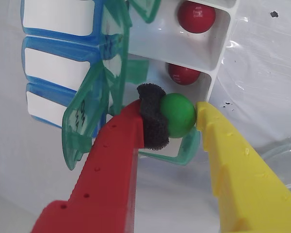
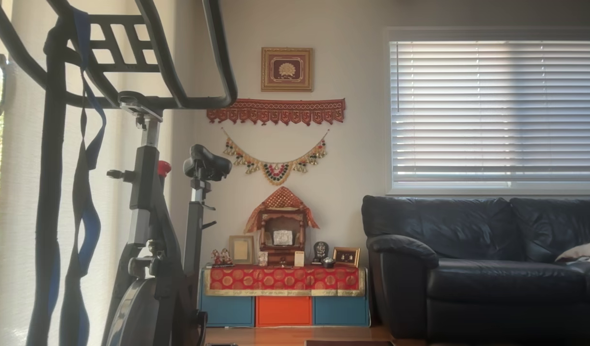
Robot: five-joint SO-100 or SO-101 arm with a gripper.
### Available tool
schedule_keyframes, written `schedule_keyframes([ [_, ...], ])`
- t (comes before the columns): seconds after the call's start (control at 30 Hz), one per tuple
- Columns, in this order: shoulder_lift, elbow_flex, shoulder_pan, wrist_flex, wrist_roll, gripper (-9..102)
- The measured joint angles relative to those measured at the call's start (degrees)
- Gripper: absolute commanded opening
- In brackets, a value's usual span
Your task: Sort medicines into box.
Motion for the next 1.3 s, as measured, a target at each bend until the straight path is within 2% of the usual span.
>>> schedule_keyframes([
  [0.6,0.00,0.00,0.00,-1.41,-1.05,22],
  [1.3,0.09,0.18,1.67,-3.34,-3.34,26],
])
